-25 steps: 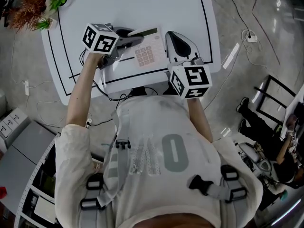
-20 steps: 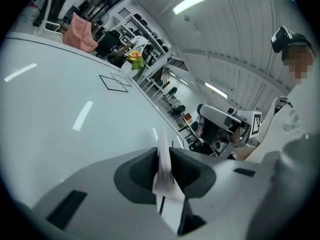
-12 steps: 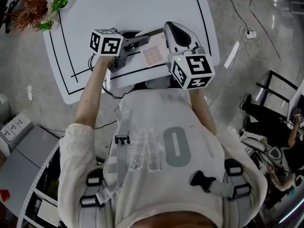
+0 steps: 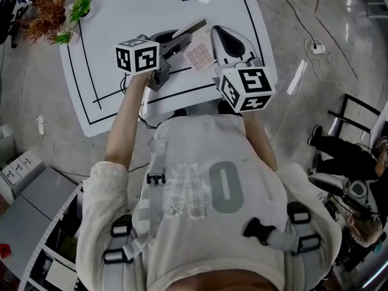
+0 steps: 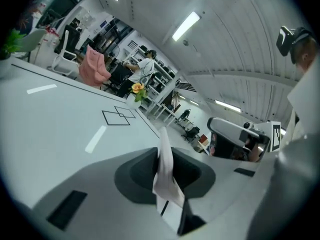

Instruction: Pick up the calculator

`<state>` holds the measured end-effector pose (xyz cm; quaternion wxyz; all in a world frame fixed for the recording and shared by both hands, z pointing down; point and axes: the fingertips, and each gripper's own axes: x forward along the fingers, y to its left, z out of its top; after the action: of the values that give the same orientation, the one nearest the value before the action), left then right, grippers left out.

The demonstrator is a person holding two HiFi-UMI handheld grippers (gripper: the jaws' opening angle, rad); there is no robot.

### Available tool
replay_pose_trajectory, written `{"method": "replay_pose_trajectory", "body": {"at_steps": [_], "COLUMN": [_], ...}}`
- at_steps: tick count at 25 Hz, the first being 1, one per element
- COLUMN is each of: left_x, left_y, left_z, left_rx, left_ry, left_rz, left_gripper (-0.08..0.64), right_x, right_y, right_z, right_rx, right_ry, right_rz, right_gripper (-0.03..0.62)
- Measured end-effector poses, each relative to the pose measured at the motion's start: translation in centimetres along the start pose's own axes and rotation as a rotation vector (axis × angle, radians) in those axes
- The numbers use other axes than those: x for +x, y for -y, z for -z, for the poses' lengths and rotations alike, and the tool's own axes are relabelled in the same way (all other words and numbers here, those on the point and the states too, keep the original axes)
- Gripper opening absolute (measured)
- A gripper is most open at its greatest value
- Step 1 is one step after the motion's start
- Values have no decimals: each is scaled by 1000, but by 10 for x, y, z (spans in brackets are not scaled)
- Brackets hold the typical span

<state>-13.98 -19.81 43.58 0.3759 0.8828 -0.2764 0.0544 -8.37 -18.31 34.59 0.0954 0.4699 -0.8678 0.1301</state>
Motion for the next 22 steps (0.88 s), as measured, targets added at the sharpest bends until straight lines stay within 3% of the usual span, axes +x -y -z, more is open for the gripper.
{"method": "replay_pose_trajectory", "body": {"at_steps": [6,13,16,20,22], "left_x": [-11,-41,-62,-89,-100], "left_y": [2,8,16,29,37], "left_z": [-37,-88,-106,-124,-130], "left_rx": [63,211,312,491,540], "left_ry": [114,267,335,395,422], "left_rz": [-97,-280,-395,-609,-687], "left_gripper": [81,78,77,77,77], "right_x": [6,17,18,18,17], "right_y": [-7,-7,-7,-6,-8], "right_z": [-27,-53,-60,-70,-74], "right_rx": [-54,-120,-140,-147,-151], "right_ry": [57,104,115,138,149], "right_rz": [-28,-35,-41,-45,-51], "right_gripper": [5,5,5,5,5]}}
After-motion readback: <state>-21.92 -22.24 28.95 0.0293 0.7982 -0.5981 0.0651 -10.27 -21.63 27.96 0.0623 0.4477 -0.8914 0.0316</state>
